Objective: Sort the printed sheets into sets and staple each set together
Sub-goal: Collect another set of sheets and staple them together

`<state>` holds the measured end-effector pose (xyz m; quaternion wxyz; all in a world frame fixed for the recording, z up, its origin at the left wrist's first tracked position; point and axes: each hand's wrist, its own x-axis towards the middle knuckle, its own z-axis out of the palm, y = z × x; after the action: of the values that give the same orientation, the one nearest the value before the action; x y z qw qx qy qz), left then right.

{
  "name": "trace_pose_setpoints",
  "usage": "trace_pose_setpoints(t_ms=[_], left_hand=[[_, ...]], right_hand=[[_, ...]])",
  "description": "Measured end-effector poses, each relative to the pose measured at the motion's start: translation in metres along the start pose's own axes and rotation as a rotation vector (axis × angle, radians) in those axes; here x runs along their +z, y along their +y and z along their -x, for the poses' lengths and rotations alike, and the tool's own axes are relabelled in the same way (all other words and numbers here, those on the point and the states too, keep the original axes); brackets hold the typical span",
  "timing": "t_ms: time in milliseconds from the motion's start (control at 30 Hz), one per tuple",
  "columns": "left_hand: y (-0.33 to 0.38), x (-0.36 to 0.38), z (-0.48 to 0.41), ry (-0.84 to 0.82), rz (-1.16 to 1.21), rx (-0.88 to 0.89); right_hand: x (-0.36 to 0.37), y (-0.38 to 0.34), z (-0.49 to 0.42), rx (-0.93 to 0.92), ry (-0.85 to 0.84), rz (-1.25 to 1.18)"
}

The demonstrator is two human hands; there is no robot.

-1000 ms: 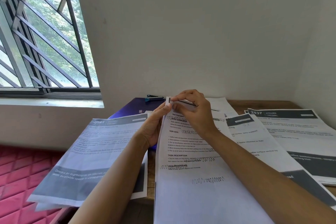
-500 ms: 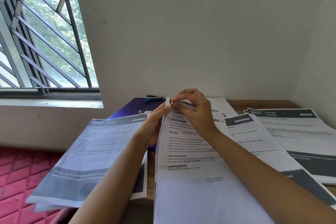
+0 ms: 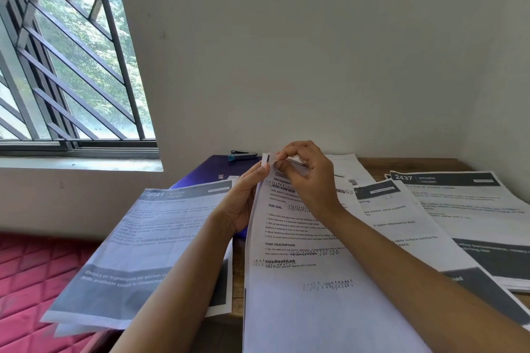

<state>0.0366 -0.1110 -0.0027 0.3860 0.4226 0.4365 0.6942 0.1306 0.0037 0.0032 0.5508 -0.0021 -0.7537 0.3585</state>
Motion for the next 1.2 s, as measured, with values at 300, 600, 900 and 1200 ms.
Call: trace_pose_setpoints(t_ms=[300,600,900,1200], left_hand=[[0.0026,0.0052,0.0013,0.100,0.058,-0.094],[0.0040,0.0077,0.0021,0.085,0.019,-0.113],[0.0039,0.0064,0.0013,0.094,-0.010,-0.126],[0.0025,0.0053,0.0013,0.089,-0.010,-0.142]], right_hand=[[0.0009,-0.0022,-0.0024,0.073,0.000,0.038],[0.0016,-0.0012,-0.0028,0.090,-0.009,0.076],[-0.0006,-0.0017,-0.0044,0.113,-0.039,0.042],[-0.0013,-0.0014,-0.0019,0.086,-0.012,0.017]])
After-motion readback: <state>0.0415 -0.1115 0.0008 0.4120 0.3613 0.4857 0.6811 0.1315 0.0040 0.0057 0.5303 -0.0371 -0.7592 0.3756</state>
